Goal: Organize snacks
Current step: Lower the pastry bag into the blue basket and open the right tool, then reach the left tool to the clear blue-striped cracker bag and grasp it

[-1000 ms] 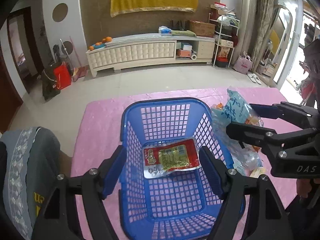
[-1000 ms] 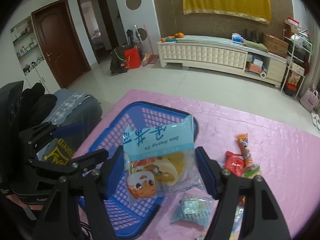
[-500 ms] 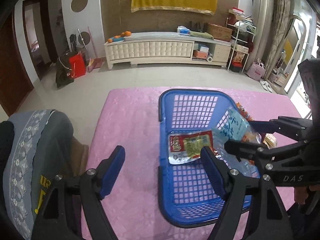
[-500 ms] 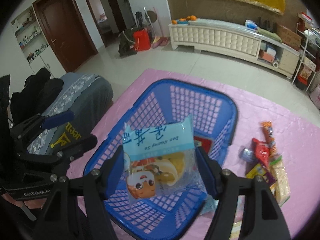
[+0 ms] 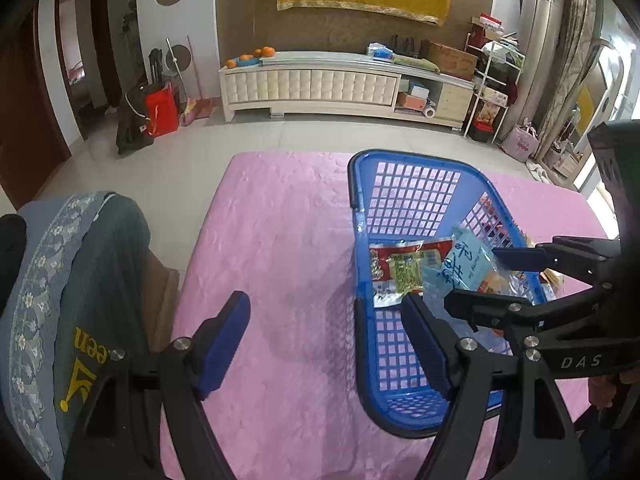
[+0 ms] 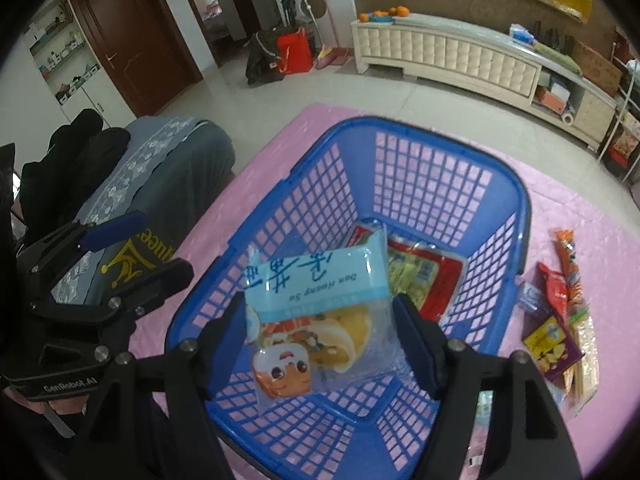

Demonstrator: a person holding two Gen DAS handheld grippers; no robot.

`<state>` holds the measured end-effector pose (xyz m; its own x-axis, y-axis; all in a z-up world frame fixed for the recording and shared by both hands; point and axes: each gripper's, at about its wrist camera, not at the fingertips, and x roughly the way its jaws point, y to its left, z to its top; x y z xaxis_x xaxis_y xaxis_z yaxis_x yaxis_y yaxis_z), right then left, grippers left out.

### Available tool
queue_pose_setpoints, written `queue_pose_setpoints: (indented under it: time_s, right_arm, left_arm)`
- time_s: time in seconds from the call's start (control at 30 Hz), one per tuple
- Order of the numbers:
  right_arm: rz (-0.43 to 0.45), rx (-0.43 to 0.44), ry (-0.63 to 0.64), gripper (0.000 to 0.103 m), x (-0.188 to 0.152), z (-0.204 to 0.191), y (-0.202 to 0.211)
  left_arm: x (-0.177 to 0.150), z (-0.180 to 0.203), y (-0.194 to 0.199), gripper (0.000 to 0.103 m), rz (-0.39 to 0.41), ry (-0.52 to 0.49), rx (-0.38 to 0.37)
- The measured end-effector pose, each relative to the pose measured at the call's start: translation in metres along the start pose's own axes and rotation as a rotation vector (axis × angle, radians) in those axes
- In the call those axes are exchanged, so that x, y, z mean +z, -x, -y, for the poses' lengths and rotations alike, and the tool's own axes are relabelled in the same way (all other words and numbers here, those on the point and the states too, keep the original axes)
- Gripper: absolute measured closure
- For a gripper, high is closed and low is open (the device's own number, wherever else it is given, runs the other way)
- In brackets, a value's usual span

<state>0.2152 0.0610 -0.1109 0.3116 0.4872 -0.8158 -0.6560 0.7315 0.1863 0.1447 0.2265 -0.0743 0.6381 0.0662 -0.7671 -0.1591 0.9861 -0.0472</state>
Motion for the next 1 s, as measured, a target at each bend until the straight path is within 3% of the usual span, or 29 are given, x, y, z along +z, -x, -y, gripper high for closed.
queue_pose_setpoints:
  time_s: [0.2,0.5,1.0]
  right_arm:
    - [0.018,-0.004,-0.009,0.013,-0.003,0.002,0.01]
    - [0.099,-0.067,-0.026,0.012,-0.016,0.015,0.055]
    - [0.231,-0.166,-0.081,0.012,-0.062,0.063,0.15]
  left_arm:
    - [-0.004,0.001,0.011,0.027,0.01,0.012,0.002]
    - [-0.004,0.034,0.036,0.026,0.045,-0.028,-0.032]
    - [-0.003,0.134,0.079,0.025,0.119,-0.159,-0.118]
